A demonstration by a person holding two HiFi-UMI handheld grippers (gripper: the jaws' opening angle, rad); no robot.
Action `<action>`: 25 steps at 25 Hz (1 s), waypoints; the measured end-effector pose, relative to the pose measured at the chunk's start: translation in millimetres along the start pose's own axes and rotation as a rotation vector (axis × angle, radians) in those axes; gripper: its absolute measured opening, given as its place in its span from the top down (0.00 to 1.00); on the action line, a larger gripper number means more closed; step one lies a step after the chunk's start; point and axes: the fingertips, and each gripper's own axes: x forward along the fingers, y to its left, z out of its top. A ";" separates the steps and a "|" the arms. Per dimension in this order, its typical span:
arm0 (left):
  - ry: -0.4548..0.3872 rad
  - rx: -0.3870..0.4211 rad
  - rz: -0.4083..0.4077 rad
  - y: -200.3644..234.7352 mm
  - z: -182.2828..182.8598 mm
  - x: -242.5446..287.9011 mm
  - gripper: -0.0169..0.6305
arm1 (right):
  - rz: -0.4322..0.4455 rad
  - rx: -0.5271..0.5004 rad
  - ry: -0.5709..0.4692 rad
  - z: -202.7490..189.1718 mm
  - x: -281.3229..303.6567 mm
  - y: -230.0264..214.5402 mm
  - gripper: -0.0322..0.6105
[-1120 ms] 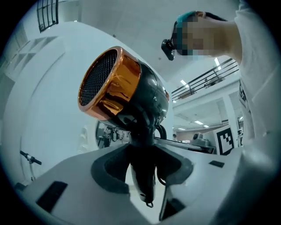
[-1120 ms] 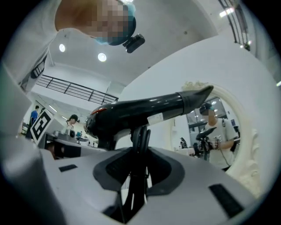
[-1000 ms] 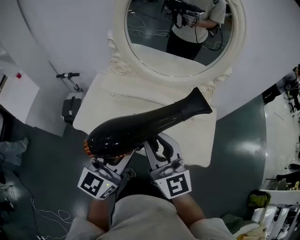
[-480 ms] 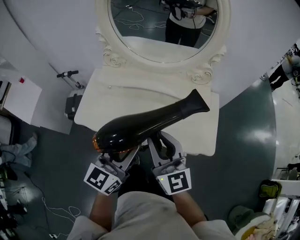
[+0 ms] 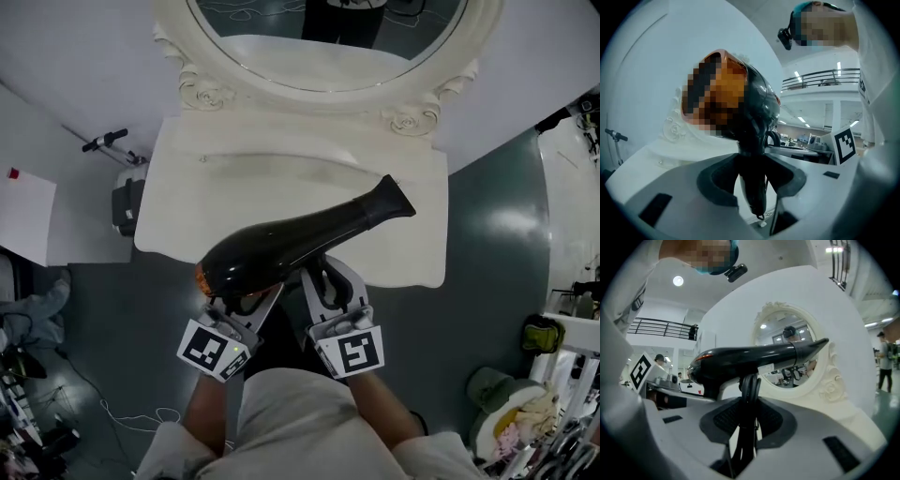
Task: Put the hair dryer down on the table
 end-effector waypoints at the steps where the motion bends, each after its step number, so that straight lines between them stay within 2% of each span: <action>1: 0.007 -0.010 -0.011 7.2 -3.1 1.3 0.71 | -0.008 0.001 0.013 -4.4 6.4 0.5 0.80; 13: 0.106 -0.061 -0.085 89.2 -35.4 4.9 0.71 | -0.109 0.006 0.129 -45.2 73.3 19.4 0.80; 19: 0.183 -0.122 -0.107 107.5 -65.1 8.1 0.71 | -0.142 0.014 0.189 -76.7 85.0 19.9 0.80; 22: 0.245 -0.128 -0.093 114.4 -81.9 6.8 0.71 | -0.151 0.050 0.224 -95.1 88.5 22.5 0.80; 25: 0.276 -0.169 -0.093 119.5 -92.7 3.5 0.71 | -0.159 0.092 0.259 -109.8 91.5 25.8 0.80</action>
